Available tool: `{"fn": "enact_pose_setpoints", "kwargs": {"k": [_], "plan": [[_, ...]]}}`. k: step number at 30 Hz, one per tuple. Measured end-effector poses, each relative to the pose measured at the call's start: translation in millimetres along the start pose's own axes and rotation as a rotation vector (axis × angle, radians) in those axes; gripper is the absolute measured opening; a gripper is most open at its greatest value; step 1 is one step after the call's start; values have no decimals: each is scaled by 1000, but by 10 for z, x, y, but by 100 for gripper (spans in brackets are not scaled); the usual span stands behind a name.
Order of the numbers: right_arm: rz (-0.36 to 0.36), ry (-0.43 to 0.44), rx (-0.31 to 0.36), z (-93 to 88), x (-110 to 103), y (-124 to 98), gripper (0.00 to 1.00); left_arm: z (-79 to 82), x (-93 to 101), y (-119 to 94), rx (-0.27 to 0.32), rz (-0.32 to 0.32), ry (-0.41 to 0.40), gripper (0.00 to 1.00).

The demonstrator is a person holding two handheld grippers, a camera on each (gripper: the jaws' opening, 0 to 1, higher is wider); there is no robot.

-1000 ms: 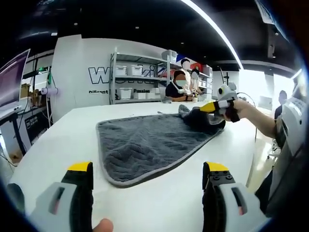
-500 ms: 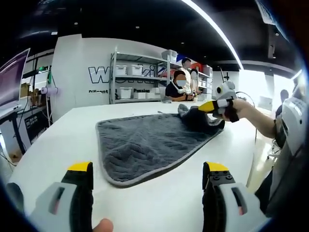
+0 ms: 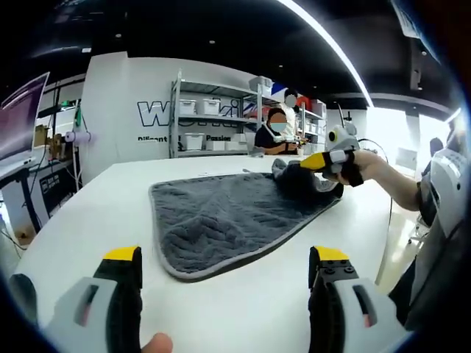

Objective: Fold the towel on the table until its edges align and the towel forms a compact rectangular stack.

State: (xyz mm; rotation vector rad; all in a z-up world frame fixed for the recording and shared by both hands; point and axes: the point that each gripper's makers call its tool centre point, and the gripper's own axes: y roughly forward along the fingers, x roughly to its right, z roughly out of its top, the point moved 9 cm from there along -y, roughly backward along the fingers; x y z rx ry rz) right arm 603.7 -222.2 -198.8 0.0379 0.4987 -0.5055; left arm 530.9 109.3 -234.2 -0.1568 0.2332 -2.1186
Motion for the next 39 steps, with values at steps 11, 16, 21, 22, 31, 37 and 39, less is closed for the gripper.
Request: {"fn": "enact_pose_setpoints", "kwargs": {"k": [11, 16, 21, 22, 31, 37, 39], "plan": [[28, -3, -2, 96, -15, 112, 3, -11, -7, -8, 4, 1, -4, 99], [33, -7, -6, 99, -39, 154, 3, -23, -17, -24, 2, 4, -5, 99], [41, -2, -16, 81, -56, 190, 3, -34, -38, -39, 3, 11, -10, 99], [43, -1, -18, 76, -61, 195, 3, -36, -39, -38, 3, 12, -11, 99], [66, 11, -45, 85, -101, 290, 3, -40, -34, -19, 2, 6, -11, 99], [77, 4, -73, 142, -59, 370, 3, -41, -44, -30, 1, 11, -12, 99], [85, 8, -80, 155, -42, 403, 3, -43, -50, -34, 0, 14, -14, 99]]}}
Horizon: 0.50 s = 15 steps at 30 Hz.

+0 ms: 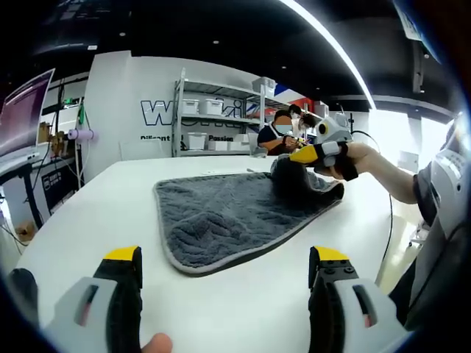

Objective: Fold the towel on the table until its edges align and the towel forms a compact rectangular stack.

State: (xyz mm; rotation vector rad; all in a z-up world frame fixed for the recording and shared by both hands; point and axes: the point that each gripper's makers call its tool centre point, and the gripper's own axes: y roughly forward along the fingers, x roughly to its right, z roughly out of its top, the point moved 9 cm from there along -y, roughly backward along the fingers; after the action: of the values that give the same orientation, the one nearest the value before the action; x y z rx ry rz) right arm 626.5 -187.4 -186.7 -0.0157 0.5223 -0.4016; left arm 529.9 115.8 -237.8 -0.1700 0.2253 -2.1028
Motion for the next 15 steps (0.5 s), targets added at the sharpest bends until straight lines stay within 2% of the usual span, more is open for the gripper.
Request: {"fn": "enact_pose_setpoints", "kwargs": {"k": [7, 15], "plan": [[19, 5, -23, 41, 28, 105, 3, 7, -11, -11, -1, 5, 1, 99], [47, -6, -56, 78, -36, 224, 3, 7, -31, -39, 0, 21, -5, 99]]}}
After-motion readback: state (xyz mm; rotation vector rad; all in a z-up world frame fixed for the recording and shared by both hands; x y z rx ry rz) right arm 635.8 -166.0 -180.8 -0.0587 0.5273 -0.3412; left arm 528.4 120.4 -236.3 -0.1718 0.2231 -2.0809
